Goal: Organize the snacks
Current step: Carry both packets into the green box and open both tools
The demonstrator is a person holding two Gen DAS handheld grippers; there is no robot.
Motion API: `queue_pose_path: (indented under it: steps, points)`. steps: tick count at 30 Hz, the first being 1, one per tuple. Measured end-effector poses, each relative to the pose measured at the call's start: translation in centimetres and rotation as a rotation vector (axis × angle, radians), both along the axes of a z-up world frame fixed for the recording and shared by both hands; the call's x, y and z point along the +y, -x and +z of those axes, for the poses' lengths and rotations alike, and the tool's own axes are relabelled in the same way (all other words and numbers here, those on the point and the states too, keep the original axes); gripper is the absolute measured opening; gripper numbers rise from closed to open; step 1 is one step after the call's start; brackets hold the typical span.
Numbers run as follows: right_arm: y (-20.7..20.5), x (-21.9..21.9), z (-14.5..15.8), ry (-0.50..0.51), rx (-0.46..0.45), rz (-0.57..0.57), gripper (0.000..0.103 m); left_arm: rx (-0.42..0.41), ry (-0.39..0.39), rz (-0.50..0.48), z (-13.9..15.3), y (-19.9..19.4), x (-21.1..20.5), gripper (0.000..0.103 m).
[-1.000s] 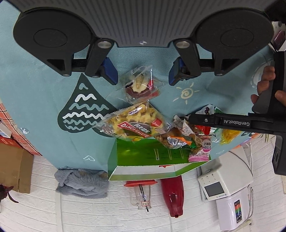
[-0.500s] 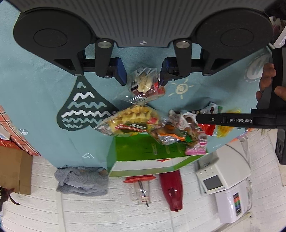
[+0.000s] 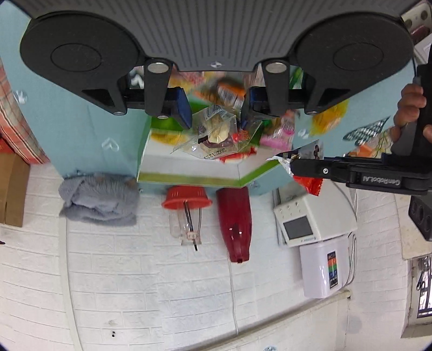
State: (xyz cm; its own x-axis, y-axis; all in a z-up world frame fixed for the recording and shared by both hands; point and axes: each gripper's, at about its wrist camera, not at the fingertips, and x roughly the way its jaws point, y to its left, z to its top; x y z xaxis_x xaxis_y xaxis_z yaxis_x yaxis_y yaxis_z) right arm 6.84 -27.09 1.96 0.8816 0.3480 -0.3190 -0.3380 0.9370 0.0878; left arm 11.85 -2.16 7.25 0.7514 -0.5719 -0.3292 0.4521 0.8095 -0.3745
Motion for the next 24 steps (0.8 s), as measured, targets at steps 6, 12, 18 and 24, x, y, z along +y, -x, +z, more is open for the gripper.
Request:
queue_pose_path:
  steps: [6,12,18,24]
  points:
    - [-6.8,0.8,0.9,0.001,0.003,-0.034,0.070,0.017,-0.025,0.023,0.7,-5.6,-1.0,0.034]
    - [-12.8,1.3,-0.9,0.016,0.065,-0.062,0.070,0.061,-0.052,0.039,-0.4,-10.1,-1.6,0.034]
    - [-15.8,1.5,-2.7,0.029,0.110,-0.064,0.103,0.001,-0.116,0.171,-1.8,-11.8,-1.7,0.088]
    - [-15.6,1.4,-3.4,0.059,0.088,-0.070,0.103,0.001,-0.153,0.271,-2.4,-12.3,-0.6,0.103]
